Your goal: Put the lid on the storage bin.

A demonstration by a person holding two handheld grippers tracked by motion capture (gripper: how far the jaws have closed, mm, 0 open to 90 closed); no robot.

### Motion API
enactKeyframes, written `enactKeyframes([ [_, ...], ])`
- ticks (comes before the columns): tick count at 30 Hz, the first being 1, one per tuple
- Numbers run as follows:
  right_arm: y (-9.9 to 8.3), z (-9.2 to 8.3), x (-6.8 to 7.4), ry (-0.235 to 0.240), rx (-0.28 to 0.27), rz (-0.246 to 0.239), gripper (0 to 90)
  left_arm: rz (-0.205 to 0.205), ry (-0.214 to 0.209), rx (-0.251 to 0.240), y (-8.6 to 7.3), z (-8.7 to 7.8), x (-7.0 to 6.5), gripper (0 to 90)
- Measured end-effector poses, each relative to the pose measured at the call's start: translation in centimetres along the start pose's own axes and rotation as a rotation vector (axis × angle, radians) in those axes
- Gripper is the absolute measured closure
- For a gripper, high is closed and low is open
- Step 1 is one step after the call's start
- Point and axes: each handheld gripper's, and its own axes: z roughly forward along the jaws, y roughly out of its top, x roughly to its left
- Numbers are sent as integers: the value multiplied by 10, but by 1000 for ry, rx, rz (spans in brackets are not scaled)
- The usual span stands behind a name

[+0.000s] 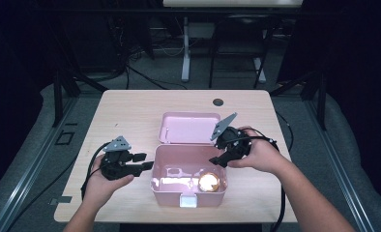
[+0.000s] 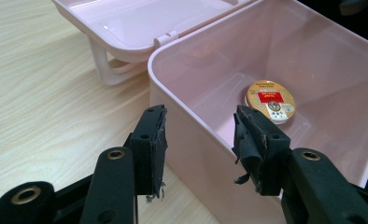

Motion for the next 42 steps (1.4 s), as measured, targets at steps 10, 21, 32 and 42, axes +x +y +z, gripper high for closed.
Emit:
enactKeyframes([
  [10, -5, -2, -14, -64, -74, 67, 452, 8, -1, 2, -1, 3, -2, 557],
  [21, -5, -2, -19, -82, -93, 102, 473, 14, 2, 16, -1, 5, -3, 619],
  [32, -9, 4, -25, -114, -134, 155, 486, 8, 5, 8, -2, 7, -6, 678],
  [42, -8, 5, -27, -160, -162, 187, 554, 29, -10, 24, -2, 10, -10, 757],
])
